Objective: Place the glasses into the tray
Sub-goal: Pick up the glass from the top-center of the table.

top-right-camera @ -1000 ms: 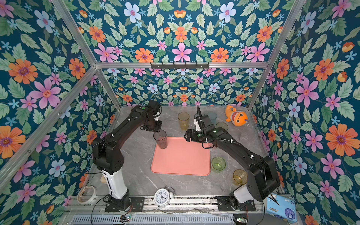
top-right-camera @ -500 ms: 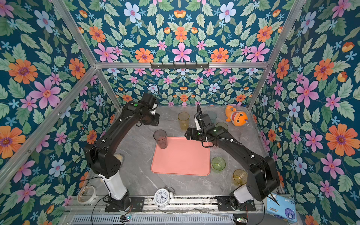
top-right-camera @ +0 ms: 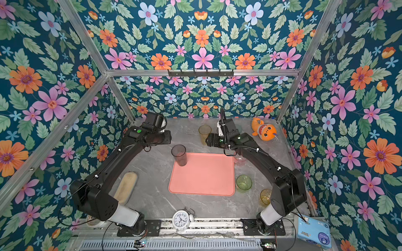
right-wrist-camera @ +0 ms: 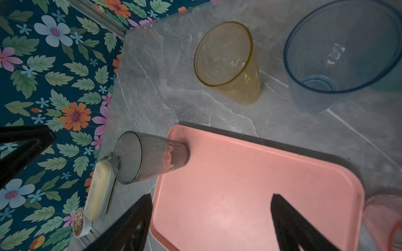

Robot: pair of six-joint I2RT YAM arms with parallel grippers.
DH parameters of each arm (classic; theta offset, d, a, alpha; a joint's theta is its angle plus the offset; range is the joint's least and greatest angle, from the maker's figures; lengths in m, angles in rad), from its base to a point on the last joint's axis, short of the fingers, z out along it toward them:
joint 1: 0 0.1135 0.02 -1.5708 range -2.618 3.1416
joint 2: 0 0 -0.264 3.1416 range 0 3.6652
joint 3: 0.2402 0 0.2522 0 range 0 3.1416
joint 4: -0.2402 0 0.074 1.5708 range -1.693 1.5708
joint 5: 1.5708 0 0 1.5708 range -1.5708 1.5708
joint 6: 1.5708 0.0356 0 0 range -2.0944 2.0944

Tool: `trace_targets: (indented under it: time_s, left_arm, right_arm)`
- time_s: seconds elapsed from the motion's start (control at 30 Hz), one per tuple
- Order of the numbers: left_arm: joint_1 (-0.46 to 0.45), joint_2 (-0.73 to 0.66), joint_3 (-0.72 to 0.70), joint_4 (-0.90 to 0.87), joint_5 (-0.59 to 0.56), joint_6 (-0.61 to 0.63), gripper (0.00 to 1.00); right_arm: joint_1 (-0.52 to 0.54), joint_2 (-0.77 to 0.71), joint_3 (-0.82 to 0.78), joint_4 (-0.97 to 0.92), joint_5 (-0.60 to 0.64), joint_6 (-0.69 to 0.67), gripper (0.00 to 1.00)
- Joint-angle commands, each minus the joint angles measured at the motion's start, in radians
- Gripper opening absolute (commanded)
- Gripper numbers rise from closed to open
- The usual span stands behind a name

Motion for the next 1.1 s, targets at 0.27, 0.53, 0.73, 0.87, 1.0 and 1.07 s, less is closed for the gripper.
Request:
trace_targets:
  time_s: [0.27,0.53,0.73,0.87,1.0,1.07]
  left_arm:
    - [0.009,-0.068,-0.093,0.069,-0.055,-0.031,0.49]
    - [0.011,-0.089,-0.13,0.074,-0.069,-0.033,0.49]
    - [0.014,-0.105,-0.147,0.074,-0.076,-0.036,0.5]
    - [0.015,-0.111,-0.155,0.071,-0.085,-0.032,0.5]
    - [0.015,-0.118,-0.164,0.069,-0.091,-0.031,0.5]
    - [0.016,-0.122,-0.168,0.071,-0.092,-0.031,0.5]
  right_arm:
    - [-0.025,0.175,0.202,-0.059,0.054,-0.046,0.82]
    - [-0.025,0.312,0.396,-0.17,0.086,-0.071,0.82]
    - [-0.025,0.413,0.534,-0.24,0.108,-0.083,0.79]
    - [-0.025,0.471,0.613,-0.279,0.121,-0.092,0.78]
    - [-0.025,0.518,0.677,-0.31,0.136,-0.1,0.74]
    - [-0.024,0.538,0.704,-0.32,0.136,-0.102,0.71]
